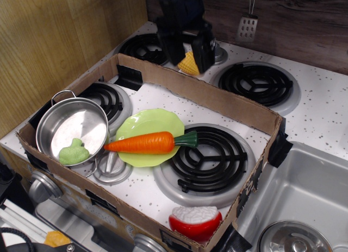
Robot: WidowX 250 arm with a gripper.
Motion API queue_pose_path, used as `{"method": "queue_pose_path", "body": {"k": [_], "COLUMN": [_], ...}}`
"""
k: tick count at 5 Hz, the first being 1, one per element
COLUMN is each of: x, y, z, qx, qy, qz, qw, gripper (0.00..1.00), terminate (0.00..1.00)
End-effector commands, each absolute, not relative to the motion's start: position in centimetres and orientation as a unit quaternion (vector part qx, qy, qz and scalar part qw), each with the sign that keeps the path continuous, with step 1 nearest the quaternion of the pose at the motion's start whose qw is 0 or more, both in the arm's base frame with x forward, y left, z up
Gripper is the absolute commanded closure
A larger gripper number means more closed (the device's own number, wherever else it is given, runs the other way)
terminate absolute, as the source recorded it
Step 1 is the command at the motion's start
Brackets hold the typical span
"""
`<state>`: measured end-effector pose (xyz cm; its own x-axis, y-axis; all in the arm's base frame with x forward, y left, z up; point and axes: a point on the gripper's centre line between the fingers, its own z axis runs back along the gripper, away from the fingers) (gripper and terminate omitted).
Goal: Take carrot off plate
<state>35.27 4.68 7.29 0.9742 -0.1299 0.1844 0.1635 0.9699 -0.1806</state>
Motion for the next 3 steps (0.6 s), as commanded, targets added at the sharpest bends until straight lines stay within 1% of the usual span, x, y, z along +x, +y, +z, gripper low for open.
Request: {"method": "queue_pose_path", "body": {"k": [1,2,3], "x": [34.6,34.2,32.7], "y": [4.5,4.3,3.8], "z": [9.5,10.1,10.4], "qx": [-0.057,-0.053,-0.044], "qy": [-0.135,-0.139,-0.131], "qz": [0.026,0.039,0.131], "qw": [0.989,0.988,0.982], "gripper": [0.0,0.0,0.0], "terminate": [0.0,0.0,0.0]}}
